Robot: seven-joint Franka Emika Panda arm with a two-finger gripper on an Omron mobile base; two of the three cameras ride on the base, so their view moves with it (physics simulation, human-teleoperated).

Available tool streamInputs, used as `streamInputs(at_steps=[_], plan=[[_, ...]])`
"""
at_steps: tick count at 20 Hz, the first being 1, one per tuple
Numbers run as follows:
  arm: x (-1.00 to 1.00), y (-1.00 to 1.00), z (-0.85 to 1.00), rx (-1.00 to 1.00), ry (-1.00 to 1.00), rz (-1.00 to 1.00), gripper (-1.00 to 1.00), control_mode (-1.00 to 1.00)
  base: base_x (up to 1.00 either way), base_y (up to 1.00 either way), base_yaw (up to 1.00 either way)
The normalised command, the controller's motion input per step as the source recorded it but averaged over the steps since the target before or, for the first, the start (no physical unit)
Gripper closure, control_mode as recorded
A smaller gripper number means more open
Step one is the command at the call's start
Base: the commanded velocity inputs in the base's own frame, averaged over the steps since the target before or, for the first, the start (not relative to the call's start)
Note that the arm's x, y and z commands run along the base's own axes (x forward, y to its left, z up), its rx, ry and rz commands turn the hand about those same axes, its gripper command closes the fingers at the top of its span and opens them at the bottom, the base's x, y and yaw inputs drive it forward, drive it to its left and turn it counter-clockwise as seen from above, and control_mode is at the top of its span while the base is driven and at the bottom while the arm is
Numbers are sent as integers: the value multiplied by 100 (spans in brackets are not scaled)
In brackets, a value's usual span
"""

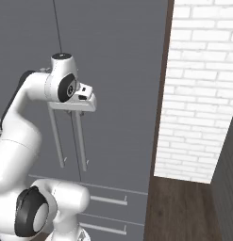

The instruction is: Take the strawberry from the fridge and place it on top of the pancake, located on the dining counter.

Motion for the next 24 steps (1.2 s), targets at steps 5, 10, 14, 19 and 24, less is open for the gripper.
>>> streamInputs(at_steps=[5, 10, 14, 19, 24], plan=[[-1, 0, 0, 0, 0, 0, -100, -100, 0, 0, 0], [-29, 0, -9, 0, -2, 0, -100, 100, -25, 0, 0], [0, 0, 0, 0, 0, 0, -100, 100, -69, 8, 0], [0, 0, 0, 0, 0, 0, -100, 100, 2, 22, 0], [0, 0, 0, 0, 0, 0, -100, 100, 14, 3, 0]])
